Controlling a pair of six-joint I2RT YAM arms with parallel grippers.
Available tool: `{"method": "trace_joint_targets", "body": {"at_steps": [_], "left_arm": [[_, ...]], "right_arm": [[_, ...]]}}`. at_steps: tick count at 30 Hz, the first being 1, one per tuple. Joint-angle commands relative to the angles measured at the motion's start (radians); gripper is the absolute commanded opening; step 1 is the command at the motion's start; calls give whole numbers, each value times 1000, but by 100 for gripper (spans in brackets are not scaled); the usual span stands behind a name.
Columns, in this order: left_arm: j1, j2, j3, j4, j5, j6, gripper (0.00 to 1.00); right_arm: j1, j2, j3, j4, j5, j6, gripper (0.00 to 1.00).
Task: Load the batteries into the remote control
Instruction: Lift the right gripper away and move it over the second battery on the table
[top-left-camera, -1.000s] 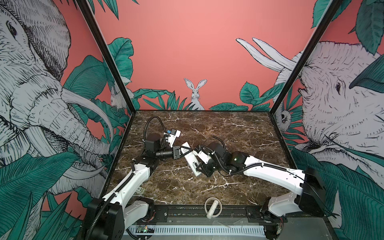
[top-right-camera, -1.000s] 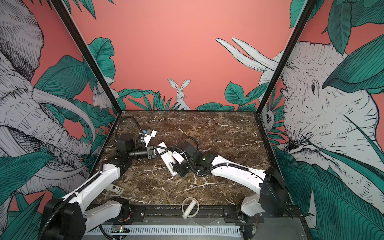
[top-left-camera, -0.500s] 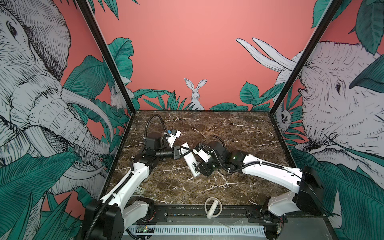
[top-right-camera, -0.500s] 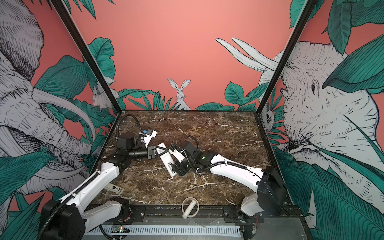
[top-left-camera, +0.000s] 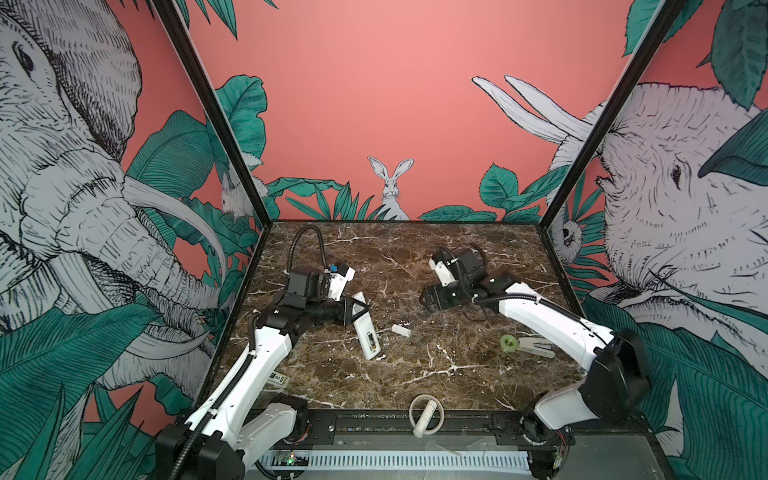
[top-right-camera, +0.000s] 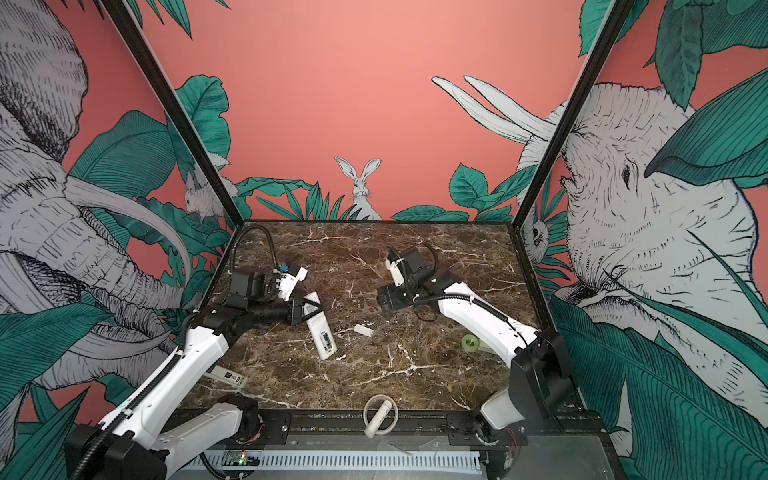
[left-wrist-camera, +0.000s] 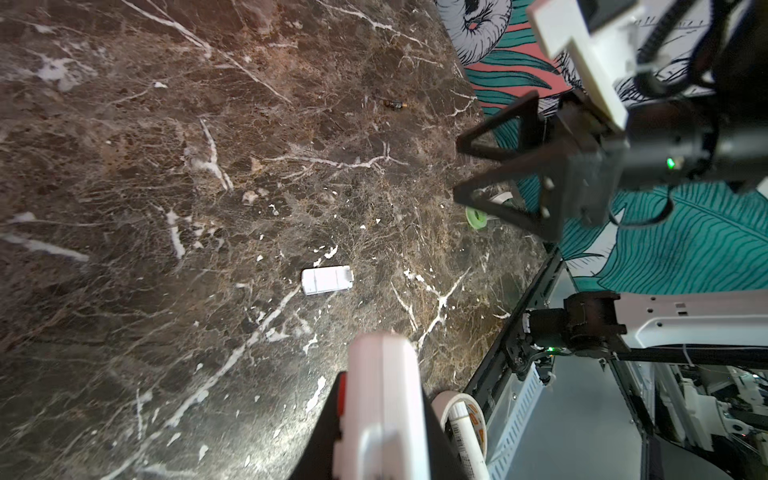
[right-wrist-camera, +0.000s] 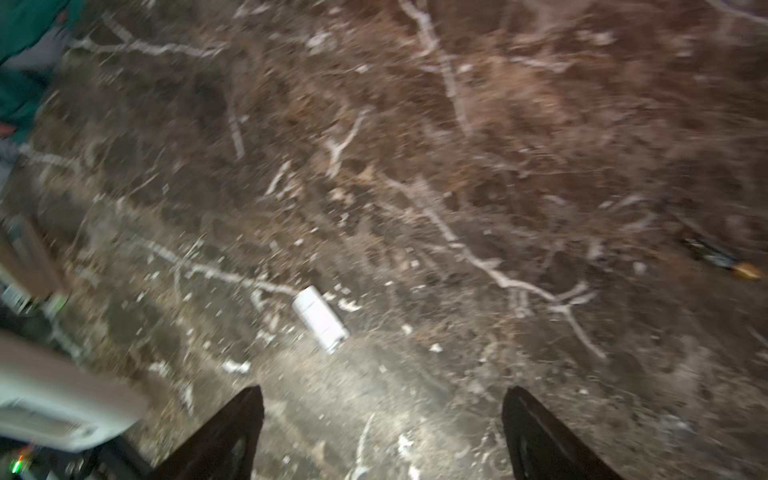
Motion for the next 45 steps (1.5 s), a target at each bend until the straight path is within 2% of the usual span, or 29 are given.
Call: {"method": "trace_joint_targets", "body": {"at_steps": [1,6,9,14,17,20,24,31,37,45], "left_arm": [[-6,-45,-7,-54,-24,43,0],[-78,-60,-6,-69,-63,58,0],[-118,-73,2,-87,-97,71,0],[-183,-92,8,-105,-155,87,0],[-221,-102,15,-120,-184,98,0],[-253,-108,20,-128,-207,103,0],[-289,-120,24,-140,-235,111,0],[-336,-133,28,-149,-258,114,0],[-361,-149,32,-155,-289,116,0],[-400,-159,34,-159,-299,119,0]], "right_arm": [[-78,67,44,-82,66,105,92],[-159,222,147,-92,84,274,93],[-174,287,204,-104,149,391,92],[-193,413,379,-281,285,616,87],[-196,475,470,-368,314,725,84],[-207,520,529,-431,286,812,84],[-240,501,448,-359,232,960,82],[-284,504,418,-307,220,1064,78],[-329,561,404,-221,102,1141,73],[-350,592,422,-185,144,1200,63]]}}
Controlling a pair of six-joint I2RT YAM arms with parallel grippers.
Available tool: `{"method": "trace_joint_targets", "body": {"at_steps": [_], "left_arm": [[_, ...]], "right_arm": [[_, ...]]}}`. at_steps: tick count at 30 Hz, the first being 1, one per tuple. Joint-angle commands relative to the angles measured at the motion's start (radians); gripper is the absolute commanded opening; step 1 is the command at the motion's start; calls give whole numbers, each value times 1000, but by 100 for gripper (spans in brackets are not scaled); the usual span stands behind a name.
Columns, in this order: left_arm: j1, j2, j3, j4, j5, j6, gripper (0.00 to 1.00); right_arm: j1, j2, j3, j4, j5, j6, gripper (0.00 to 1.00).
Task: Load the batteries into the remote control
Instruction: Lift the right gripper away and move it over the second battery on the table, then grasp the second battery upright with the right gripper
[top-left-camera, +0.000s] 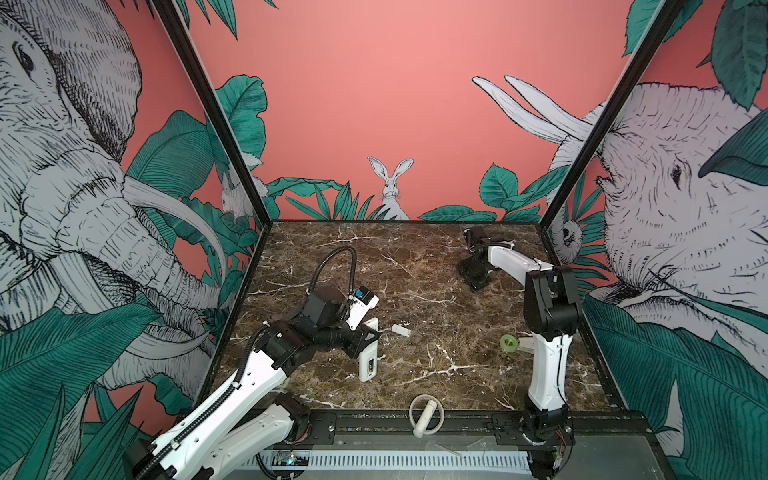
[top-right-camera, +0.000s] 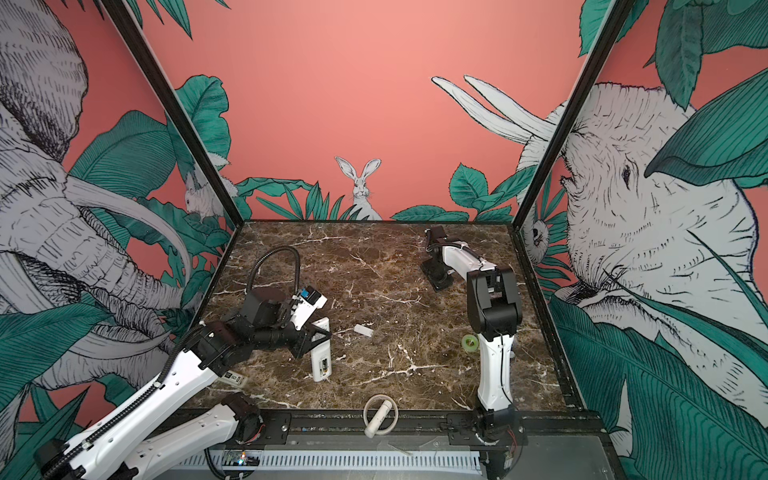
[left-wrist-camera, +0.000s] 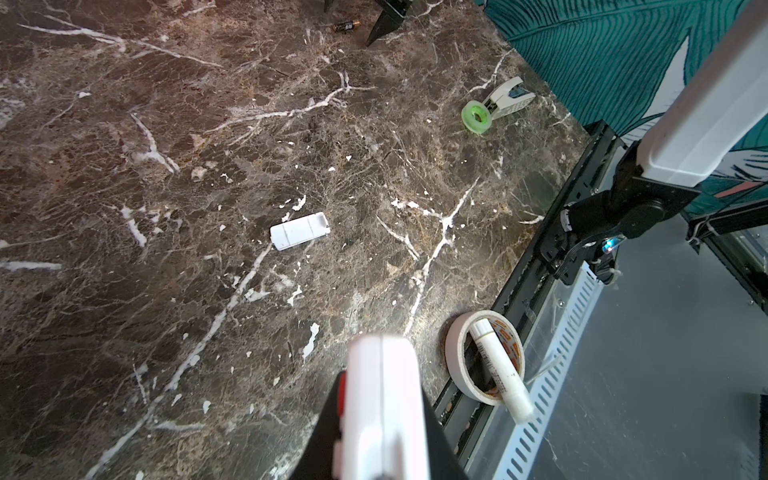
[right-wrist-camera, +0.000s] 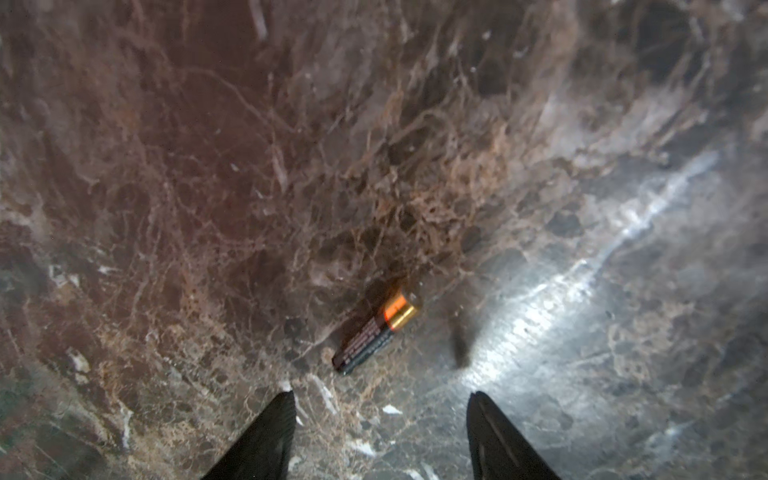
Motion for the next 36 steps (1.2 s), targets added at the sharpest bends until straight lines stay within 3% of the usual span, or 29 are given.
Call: {"method": "trace_joint_targets", "body": {"at_steps": [1,14,24,30,36], "left_arm": [[-14,-21,33,-20,-11,22,0],[-61,-41,38,-33,-51,28,0],[-65,-45,47,-45,-83,34,0],[-64,-47,46,-46,-95,35,0],[-65,-54,48,-47,-99,37,0]], "right_arm": [[-10,4,15,5,33,157,61],[-22,57,28,-30,61,219,56],[-35,149,156,-164,91,211,42],[-41,199,226,-234,93,181,28],[-40,200,226,-249,110,97,18]]}}
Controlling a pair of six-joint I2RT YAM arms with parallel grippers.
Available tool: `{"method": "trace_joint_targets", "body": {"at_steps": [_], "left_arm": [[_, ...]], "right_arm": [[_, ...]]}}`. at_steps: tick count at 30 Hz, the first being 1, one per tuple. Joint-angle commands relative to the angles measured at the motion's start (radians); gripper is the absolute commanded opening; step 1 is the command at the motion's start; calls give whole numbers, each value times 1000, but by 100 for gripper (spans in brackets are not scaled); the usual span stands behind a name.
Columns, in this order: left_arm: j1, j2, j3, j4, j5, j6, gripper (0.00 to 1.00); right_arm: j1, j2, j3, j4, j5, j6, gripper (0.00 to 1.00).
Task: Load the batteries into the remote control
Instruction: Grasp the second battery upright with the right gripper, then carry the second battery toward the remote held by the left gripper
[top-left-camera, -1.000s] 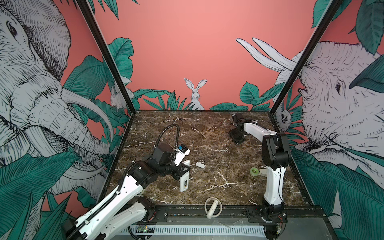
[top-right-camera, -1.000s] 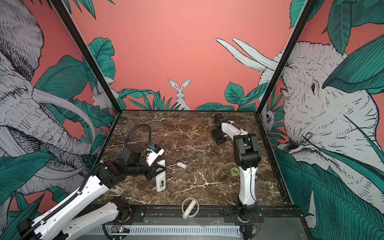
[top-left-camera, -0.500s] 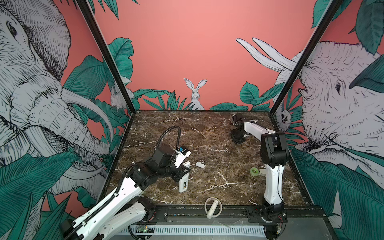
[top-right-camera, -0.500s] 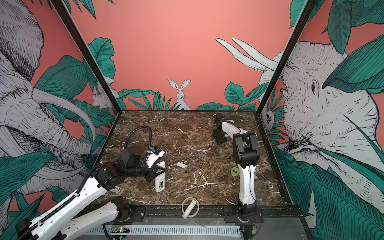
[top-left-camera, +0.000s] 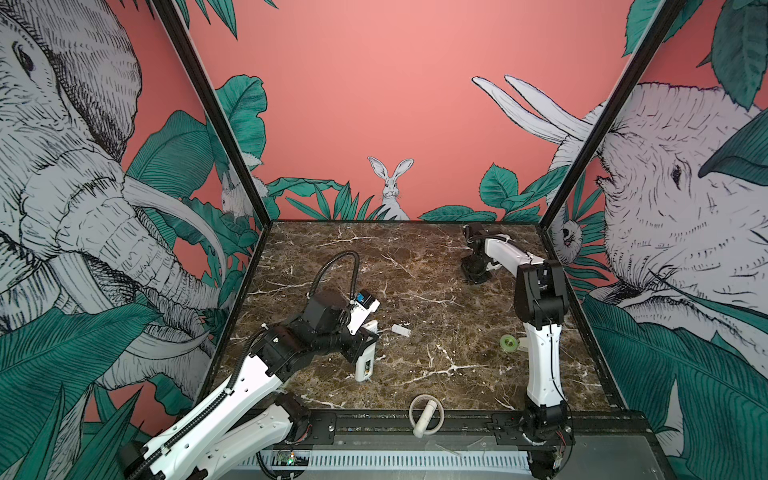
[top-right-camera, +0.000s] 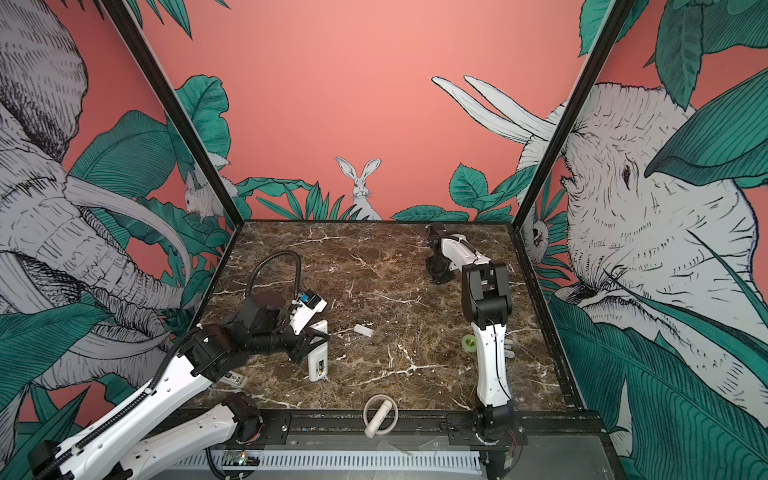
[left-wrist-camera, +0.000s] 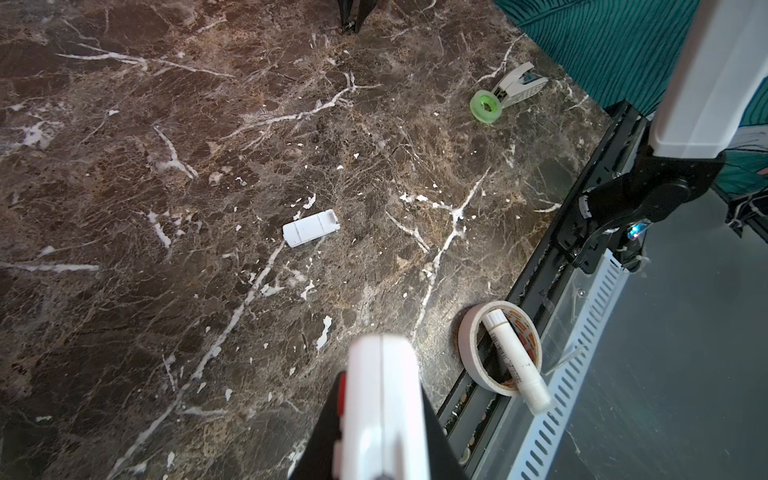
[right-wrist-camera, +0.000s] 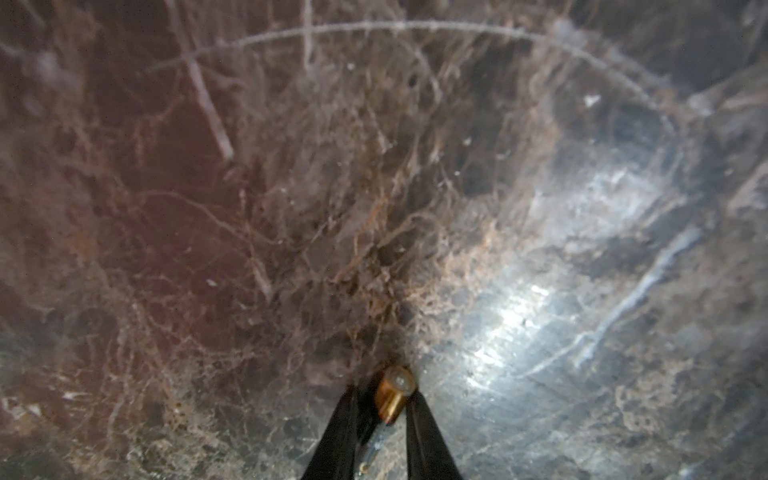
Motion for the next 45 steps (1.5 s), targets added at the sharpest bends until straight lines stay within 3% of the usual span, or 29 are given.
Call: {"method": "trace_joint_targets", "body": {"at_steps": [1,7,13,23,36,45], "left_arm": [[-6,-18,29,-7,-2,20,0],[-4,-22,29,-5,-2,21,0],[22,-19,25,6,18,21,0],[117,8,21,37,102,8,0],[141,147,111,83,88,-4,0],[142,204,154,121,70,-3,0]], "right_arm": [[-5,33,-5,-67,59,40,15],[39,9,-50,-81,109,-142,8],[107,-27,-212,31,48,-373,4],[332,-201,-484,157,100,-632,2],[453,-455,-709,186,140,-813,1],[456,-483,-752,205,173,-899,15]]}}
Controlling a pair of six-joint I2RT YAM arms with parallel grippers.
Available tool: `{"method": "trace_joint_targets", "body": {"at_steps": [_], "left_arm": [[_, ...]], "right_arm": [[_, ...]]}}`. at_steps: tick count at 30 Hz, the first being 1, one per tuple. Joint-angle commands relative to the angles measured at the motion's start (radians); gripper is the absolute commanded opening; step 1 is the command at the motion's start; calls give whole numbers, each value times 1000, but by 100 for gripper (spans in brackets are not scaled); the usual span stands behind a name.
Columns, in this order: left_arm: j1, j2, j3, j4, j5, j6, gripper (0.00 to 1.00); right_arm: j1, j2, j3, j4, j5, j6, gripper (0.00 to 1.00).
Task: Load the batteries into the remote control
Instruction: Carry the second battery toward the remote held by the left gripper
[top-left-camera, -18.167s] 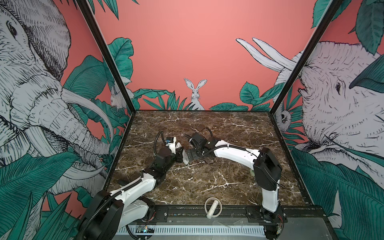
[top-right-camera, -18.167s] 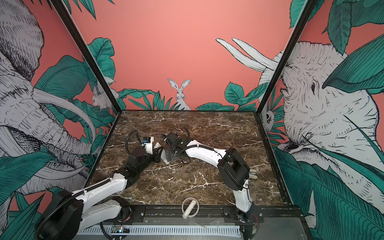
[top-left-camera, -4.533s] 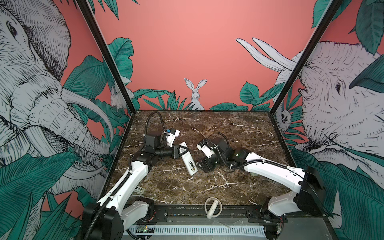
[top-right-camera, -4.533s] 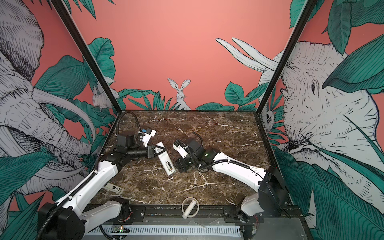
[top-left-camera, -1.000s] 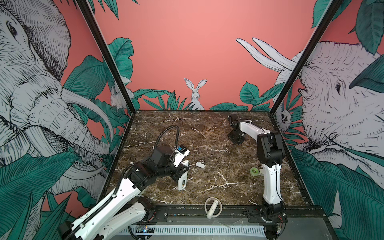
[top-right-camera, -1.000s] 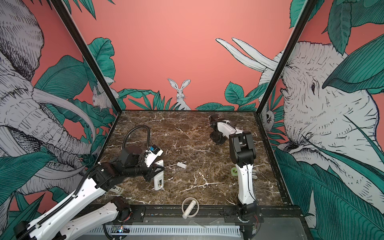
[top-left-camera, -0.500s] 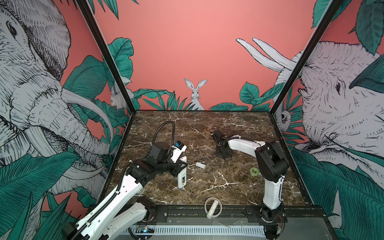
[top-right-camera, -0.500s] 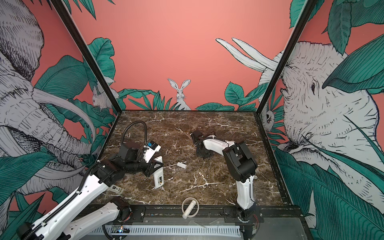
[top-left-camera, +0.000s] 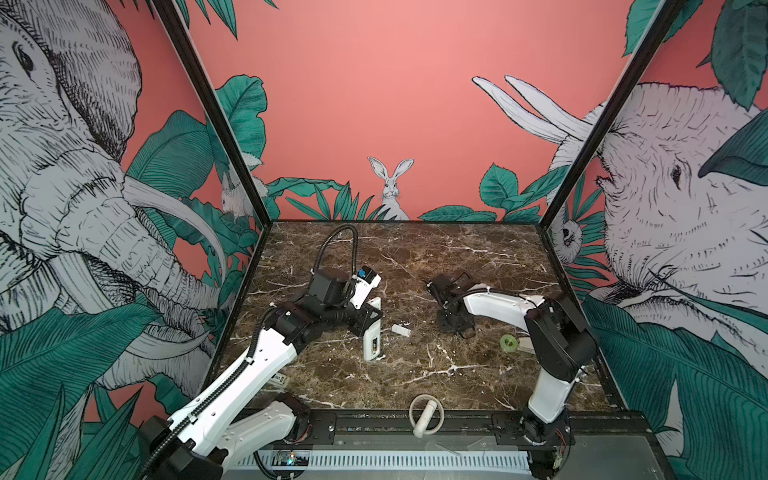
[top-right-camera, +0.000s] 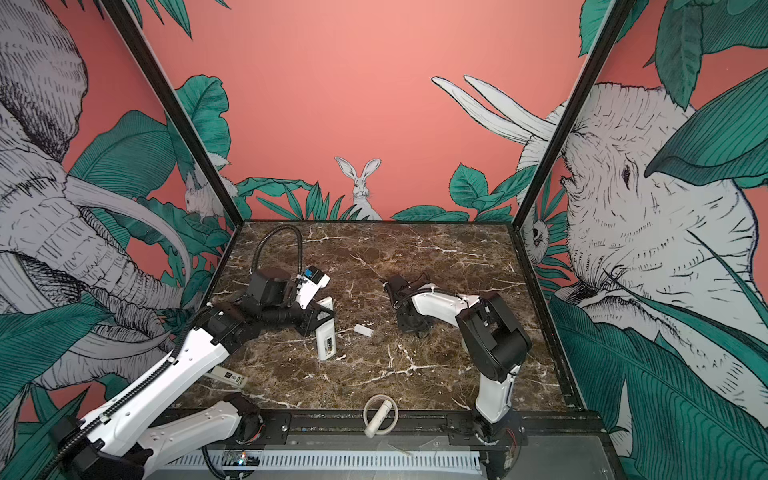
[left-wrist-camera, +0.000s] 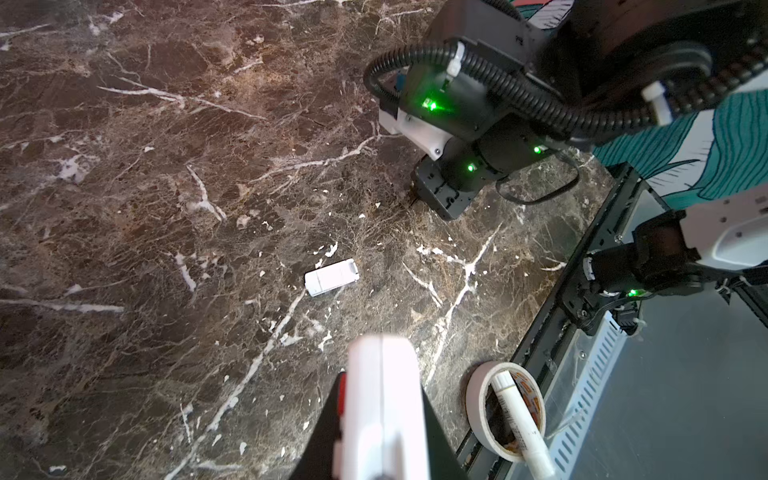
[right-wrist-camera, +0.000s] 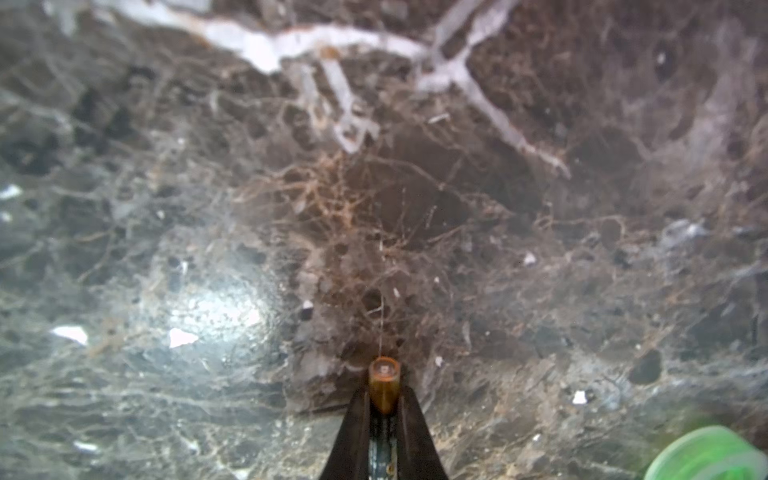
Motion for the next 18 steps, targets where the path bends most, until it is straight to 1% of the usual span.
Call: {"method": "trace_joint_targets", "body": {"at_steps": [1,9,14,18], "left_arm": [[8,11,36,32,-13,0,0],[10,36,35,75,-25,-22,0],[11,54,34,89,-20,-22,0],[14,63,27,101,-17,-20,0]], "right_arm": [[7,-9,-17,-26,28,-48,15],[6,22,-2,-8,41,-69,22],[6,47,25,-3,34,-78,22],[6,76,52,-5,23,-81,18]]}}
